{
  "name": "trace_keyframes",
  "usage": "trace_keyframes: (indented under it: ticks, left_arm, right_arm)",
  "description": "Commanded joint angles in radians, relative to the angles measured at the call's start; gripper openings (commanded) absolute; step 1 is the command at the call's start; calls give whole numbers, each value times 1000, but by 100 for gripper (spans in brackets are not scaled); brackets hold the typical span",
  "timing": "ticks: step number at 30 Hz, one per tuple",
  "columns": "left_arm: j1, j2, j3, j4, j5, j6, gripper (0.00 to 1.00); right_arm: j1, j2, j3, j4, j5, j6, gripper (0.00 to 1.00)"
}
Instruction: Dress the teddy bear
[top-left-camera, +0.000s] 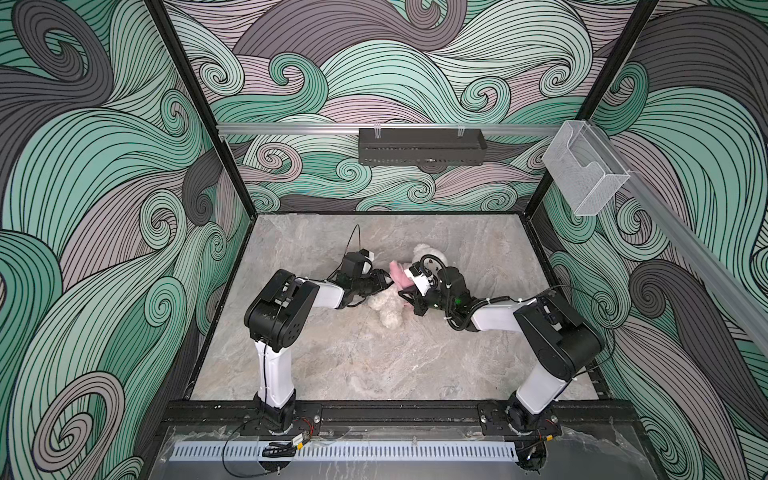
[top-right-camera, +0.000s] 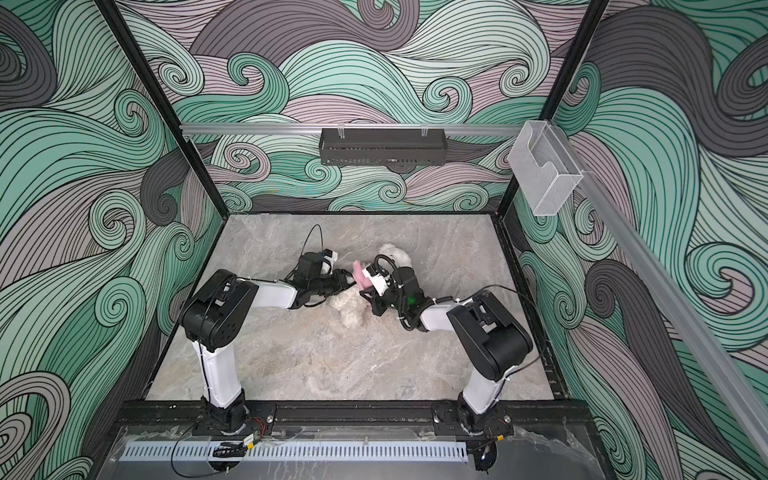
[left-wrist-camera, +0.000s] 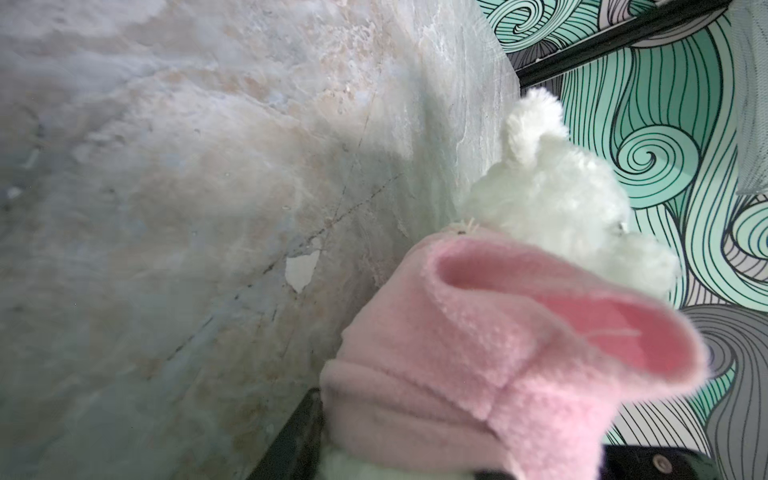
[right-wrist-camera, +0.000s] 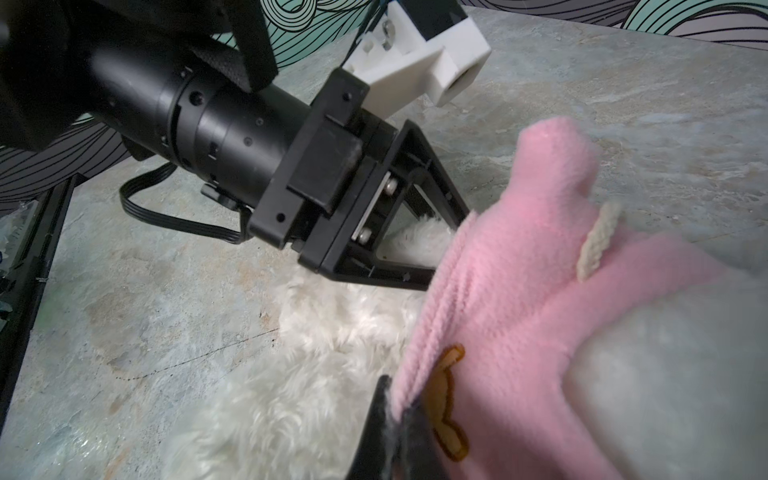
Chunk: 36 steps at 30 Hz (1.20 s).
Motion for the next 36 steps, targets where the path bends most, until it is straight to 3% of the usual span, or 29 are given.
trace_keyframes:
  ticks: [1,5,8,13,21,32,36]
  left_arm:
    - [60,-15,-4,-22,-359,-103,45]
    - [59,-29,-30,-17,-387,-137,46]
    - [52,-37,-30,-1,-341,-107,49]
    - [-21,-106,-46,-13,-309,63,69]
    - [-24,-72,-61,150,-113,131,94]
    - [-24,-53,-42,223,49,120,97]
    - [-23,-45,-57,269,63,105,97]
  right_arm:
    - [49,-8,-78,-16,-122,30,0]
    - [52,7,-106,61,-92,81,0]
    - [52,-8,-68,73,-27,153,0]
    - [50,-15,63,-62,55,252,0]
    - [30,20,150,-144,-124,297,0]
    - [-48,97,277,-44,-318,544,0]
    - [-56,99,346,-154,-365,509,0]
